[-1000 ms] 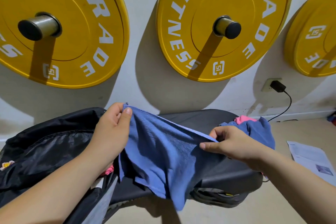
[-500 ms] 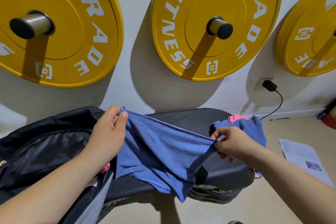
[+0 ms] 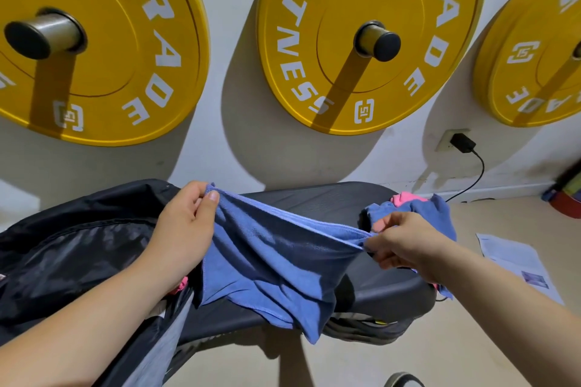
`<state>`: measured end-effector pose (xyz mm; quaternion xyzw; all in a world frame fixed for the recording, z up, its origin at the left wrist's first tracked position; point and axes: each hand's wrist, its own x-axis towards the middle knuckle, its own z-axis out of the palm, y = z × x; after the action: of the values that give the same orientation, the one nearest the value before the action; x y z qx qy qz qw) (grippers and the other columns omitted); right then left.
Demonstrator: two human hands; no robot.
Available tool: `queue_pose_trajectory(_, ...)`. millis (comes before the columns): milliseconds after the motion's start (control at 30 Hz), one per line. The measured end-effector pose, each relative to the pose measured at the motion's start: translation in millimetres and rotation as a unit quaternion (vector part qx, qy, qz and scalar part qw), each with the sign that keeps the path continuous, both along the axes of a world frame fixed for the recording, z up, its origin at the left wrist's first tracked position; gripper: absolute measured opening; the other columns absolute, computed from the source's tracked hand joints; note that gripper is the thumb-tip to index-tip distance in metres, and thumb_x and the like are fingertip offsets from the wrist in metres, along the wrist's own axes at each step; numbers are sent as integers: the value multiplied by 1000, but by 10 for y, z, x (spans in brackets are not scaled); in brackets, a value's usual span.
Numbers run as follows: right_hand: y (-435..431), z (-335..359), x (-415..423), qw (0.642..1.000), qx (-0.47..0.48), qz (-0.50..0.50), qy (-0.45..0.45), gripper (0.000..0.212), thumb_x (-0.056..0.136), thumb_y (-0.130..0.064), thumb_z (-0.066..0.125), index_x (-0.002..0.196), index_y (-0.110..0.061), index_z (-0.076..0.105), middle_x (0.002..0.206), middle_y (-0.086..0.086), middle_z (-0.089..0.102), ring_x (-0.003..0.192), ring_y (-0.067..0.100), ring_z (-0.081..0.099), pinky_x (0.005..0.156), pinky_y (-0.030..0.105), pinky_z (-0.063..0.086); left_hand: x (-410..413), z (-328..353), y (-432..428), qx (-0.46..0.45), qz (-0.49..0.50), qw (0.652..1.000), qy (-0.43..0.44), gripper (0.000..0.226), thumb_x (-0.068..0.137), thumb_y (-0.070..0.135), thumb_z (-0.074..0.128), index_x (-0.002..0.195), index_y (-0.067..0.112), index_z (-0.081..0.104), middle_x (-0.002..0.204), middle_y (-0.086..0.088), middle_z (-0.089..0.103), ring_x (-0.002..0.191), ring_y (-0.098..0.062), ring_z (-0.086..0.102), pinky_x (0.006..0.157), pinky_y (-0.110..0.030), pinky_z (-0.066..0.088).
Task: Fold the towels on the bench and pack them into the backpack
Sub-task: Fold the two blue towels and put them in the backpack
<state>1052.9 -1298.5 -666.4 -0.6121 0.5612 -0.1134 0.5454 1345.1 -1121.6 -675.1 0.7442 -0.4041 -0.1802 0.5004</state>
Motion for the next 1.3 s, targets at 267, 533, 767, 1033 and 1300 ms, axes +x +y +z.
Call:
queue_pose_trajectory(267,-60,-46,2,995,-6,-100,14,15,79,6,55,80,-8,57,66,10,43,54,23,40,44,21,33,-59,36,15,6,-1,1000,-17,24,105,35,46,92,20,60,89,-28,65,79,-45,60,66,-43,46)
queue_pose_trajectory(533,-62,-43,11,964,59,-198,-165,18,86,10,47,87,-4,59,71,15,59,53,29,65,50,29,56,-58,33,1,14,14,1000,-2,24,104,33,49,93,18,63,92,-29,65,73,-40,57,67,-36,41)
queue_pose_trajectory(767,-79,64,-99,990,-106,21,-93,27,81,1,75,103,-14,75,89,13,74,79,23,71,78,40,55,23,62,5,-12,45,998,35,22,104,33,51,94,19,65,91,-26,68,74,-26,63,80,-56,56)
queue_pose_trajectory(1033,-3,389,-106,976,-150,-6,-160,23,95,-17,68,84,0,56,68,7,57,63,15,57,63,24,42,-68,364,140,-51,43,998,4,22,106,30,49,94,19,64,83,-21,68,68,-16,52,66,-32,43)
queue_pose_trajectory(1300,183,583,-106,965,-50,-10,-257,15,99,-27,63,98,-12,61,81,13,72,70,25,71,59,35,57,-107,509,235,-57,23,996,62,23,105,37,49,94,27,66,88,-20,71,71,-27,61,69,-43,47)
